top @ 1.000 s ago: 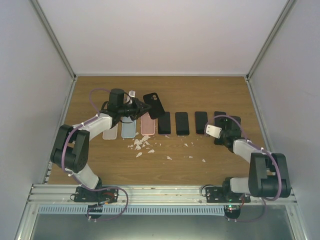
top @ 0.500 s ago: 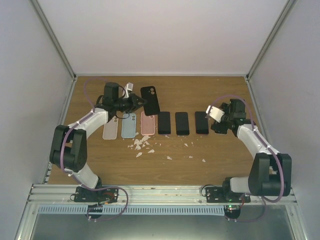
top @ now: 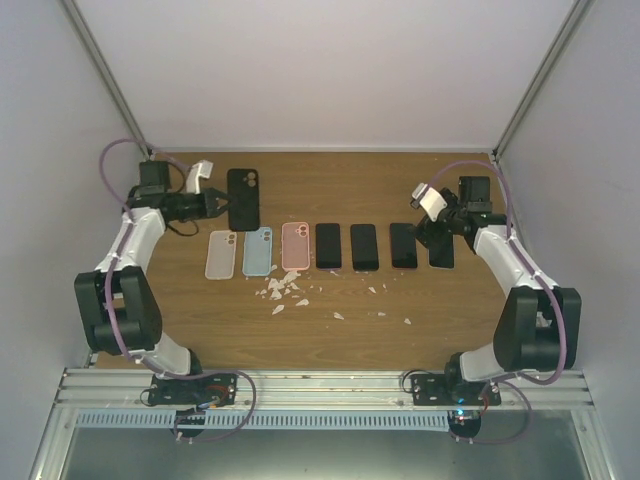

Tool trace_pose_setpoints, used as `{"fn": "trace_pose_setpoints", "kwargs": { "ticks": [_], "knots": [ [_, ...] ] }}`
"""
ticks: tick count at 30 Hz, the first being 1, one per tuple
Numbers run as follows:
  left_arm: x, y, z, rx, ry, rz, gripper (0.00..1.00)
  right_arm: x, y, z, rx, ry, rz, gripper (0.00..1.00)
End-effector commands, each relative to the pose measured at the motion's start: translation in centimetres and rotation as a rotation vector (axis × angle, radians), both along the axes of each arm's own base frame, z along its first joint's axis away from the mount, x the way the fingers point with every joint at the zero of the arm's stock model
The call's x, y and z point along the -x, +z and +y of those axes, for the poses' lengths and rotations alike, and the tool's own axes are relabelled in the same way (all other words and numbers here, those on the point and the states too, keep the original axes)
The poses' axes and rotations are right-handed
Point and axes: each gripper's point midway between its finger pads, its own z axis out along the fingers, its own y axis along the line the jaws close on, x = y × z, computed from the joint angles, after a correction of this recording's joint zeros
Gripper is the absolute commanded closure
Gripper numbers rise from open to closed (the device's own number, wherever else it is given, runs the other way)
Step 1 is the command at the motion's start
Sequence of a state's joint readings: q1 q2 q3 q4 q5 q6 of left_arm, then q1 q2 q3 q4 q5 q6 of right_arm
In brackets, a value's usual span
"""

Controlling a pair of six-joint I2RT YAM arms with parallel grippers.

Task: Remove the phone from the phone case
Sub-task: Place the phone case at the center of the board.

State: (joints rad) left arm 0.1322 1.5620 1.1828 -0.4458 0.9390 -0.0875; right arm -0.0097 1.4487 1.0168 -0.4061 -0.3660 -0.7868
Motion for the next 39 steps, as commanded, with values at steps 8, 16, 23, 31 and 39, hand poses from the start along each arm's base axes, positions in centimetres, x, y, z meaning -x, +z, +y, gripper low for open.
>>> {"fn": "trace_pose_setpoints", "kwargs": {
  "ticks": [8, 16, 23, 31, 39],
  "knots": [
    [3.4, -2.2, 10.9, -0.104, -0.013, -0.024, 1.0, 0.1, 0.1, 2.8, -0.123, 0.008, 0.056, 0.0],
    [5.4, -6.6, 15.7, -0.153, 0.005, 0.065, 1.0, 0.8, -0.7, 2.8, -0.122, -0.003, 0.073, 0.0],
    [5.8, -10.6, 18.1, -0.222, -0.003, 0.16, 1.0, 0.9, -0.9, 2.8, -0.12, -0.006, 0.082, 0.0],
    [5.0, -14.3, 20.3, -0.295, 0.02, 0.253, 1.0, 1.2, -1.3, 2.6, -0.112, -0.009, 0.092, 0.0],
    [4.4, -17.8, 22.4, -0.408, 0.083, 0.341, 1.0, 1.2, -1.4, 2.5, -0.105, -0.013, 0.095, 0.01]
  ]
}}
